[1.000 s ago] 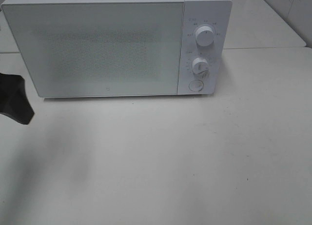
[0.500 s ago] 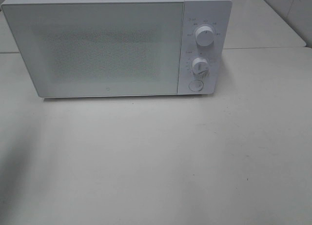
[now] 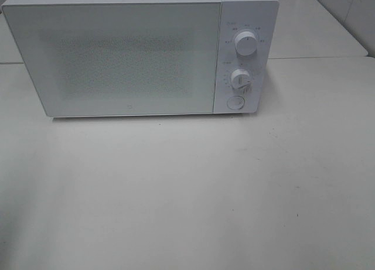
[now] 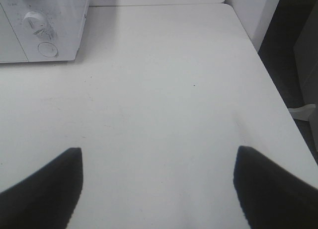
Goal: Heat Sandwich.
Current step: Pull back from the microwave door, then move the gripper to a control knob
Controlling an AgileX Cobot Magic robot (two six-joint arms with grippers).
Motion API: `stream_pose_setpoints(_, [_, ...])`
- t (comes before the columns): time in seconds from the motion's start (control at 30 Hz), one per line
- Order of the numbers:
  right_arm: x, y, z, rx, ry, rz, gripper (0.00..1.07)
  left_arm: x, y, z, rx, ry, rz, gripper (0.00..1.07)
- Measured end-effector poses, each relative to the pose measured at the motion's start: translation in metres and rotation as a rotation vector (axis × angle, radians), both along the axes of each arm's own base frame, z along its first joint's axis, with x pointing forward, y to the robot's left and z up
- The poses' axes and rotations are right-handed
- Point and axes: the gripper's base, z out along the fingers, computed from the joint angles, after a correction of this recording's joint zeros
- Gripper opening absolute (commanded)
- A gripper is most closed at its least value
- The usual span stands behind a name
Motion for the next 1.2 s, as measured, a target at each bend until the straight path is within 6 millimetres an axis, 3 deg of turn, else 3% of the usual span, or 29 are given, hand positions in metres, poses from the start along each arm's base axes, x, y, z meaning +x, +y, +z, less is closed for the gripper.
stream_pose_setpoints(0.27, [0.0,0.0,0.0,0.0,0.0,0.0,0.76,-0.039,0.002,-0.009,0.037,-0.135,0.004,0.98])
stream_pose_setpoints(0.77, [0.0,0.0,0.0,0.0,0.0,0.0,0.76,-0.107,0.001,-0.007,0.052,-0.612,0.02,0.98])
stream_pose_setpoints(1.2, [0.0,0.0,0.0,0.0,0.0,0.0,0.76,-0.108,0.001,-0.007,0.052,-0.619,0.021,0.98])
